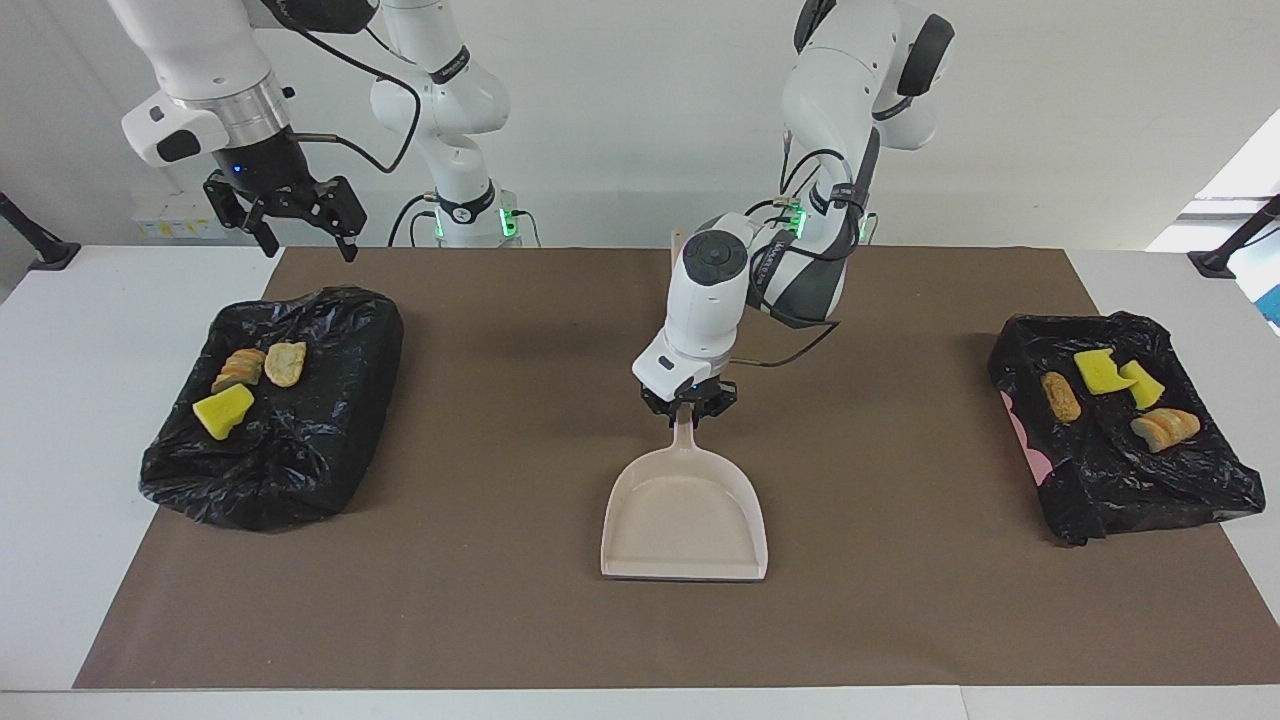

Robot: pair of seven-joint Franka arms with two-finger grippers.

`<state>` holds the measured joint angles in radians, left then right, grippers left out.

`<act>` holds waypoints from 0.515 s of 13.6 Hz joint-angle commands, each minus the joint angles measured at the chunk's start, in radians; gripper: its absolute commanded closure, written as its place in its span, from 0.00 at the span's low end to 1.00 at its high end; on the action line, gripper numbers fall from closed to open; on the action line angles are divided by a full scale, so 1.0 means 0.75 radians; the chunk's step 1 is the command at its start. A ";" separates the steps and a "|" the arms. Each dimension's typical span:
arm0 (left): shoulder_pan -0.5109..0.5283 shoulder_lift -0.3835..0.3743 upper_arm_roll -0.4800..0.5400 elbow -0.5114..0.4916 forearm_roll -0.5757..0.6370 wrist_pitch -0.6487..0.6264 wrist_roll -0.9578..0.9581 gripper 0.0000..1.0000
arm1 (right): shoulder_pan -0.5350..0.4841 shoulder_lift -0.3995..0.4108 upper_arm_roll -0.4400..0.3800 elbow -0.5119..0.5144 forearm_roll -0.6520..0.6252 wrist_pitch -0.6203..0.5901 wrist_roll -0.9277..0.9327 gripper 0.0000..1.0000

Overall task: Sweep and dump trash in bin
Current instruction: 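Bring the empty dustpan back and set it on the table with the left gripper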

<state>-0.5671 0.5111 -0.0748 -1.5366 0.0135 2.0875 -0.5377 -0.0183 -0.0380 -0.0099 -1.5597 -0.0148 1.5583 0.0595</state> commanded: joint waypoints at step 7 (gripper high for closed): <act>0.001 -0.064 0.034 -0.050 -0.002 -0.055 -0.015 0.24 | 0.000 -0.027 -0.001 -0.029 0.007 0.002 0.017 0.00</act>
<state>-0.5667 0.5071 -0.0615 -1.5510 0.0136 2.0815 -0.5407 -0.0183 -0.0380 -0.0099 -1.5597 -0.0148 1.5583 0.0595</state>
